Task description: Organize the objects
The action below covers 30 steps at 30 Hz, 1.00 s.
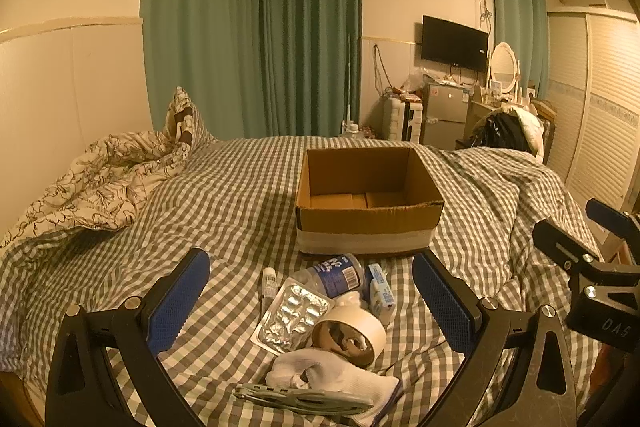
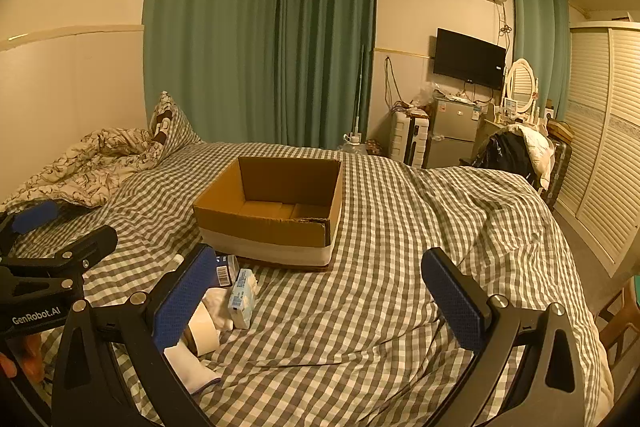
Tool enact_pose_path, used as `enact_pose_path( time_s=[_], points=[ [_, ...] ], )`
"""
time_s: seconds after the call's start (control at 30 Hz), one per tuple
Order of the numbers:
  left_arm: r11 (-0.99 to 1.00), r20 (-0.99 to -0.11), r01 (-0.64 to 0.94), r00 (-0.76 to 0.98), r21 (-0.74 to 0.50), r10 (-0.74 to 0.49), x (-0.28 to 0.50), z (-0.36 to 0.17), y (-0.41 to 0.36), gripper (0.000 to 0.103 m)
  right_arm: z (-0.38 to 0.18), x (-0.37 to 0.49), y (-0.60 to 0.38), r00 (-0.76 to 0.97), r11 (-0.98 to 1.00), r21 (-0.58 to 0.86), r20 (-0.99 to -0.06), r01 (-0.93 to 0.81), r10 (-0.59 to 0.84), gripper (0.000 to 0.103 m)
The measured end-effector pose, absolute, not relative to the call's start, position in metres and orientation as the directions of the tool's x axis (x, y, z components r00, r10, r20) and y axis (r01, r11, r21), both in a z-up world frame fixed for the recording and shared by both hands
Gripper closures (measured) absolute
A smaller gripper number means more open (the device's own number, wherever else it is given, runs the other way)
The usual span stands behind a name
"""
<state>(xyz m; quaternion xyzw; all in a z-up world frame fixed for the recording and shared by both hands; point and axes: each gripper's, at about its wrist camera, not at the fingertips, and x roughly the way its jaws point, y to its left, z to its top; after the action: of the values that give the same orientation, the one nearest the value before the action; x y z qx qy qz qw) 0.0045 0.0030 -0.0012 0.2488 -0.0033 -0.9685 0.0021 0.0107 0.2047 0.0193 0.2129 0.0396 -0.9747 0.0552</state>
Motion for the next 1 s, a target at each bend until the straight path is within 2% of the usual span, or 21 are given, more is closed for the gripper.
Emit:
enact_pose_path(
  time_s=[0.3, 0.63, 0.73, 1.0],
  points=[
    [-0.999, -0.574, 0.007, -0.818, 0.038, -0.028, 0.0, -0.038, -0.003, 0.0, 0.0, 0.005, 0.211, -0.876, -0.99, -0.057, -0.473, 0.131, -0.088, 0.0],
    [-0.997, -0.725, -0.036, -0.688, 0.061, -0.02, -0.006, -0.108, 0.001, 0.0, -0.039, -0.006, 0.216, -0.824, -0.989, -0.067, -0.562, 0.132, -0.072, 0.0],
    [-0.998, -0.78, -0.061, -0.626, 0.028, 0.016, -0.004, -0.131, 0.001, 0.0, -0.045, -0.008, 0.218, -0.815, -0.99, -0.061, -0.575, 0.13, -0.072, 0.0],
    [-0.995, -0.807, -0.091, -0.59, 0.032, 0.028, -0.002, -0.148, 0.006, 0.0, -0.056, -0.01, 0.215, -0.799, -0.989, -0.048, -0.596, 0.142, -0.086, 0.0]
  ],
)
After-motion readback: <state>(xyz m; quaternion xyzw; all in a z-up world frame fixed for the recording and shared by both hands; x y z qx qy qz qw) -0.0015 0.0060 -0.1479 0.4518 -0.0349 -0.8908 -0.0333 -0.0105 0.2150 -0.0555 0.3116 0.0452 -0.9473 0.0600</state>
